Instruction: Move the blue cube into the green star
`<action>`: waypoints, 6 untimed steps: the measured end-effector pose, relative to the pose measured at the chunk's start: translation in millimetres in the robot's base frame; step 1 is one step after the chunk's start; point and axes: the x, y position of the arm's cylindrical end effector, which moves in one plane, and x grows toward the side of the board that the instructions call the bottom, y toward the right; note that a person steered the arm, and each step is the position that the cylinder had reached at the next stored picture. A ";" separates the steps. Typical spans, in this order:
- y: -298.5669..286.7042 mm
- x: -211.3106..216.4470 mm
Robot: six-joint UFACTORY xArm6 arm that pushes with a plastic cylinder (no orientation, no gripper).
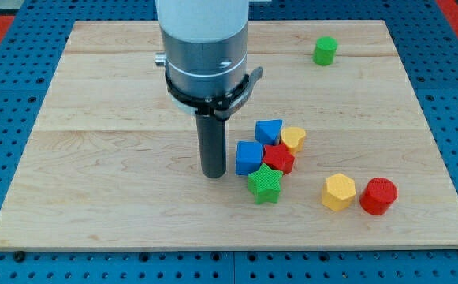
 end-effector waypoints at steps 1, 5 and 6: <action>-5.2 2.4; 63.1 -55.2; 53.8 -45.7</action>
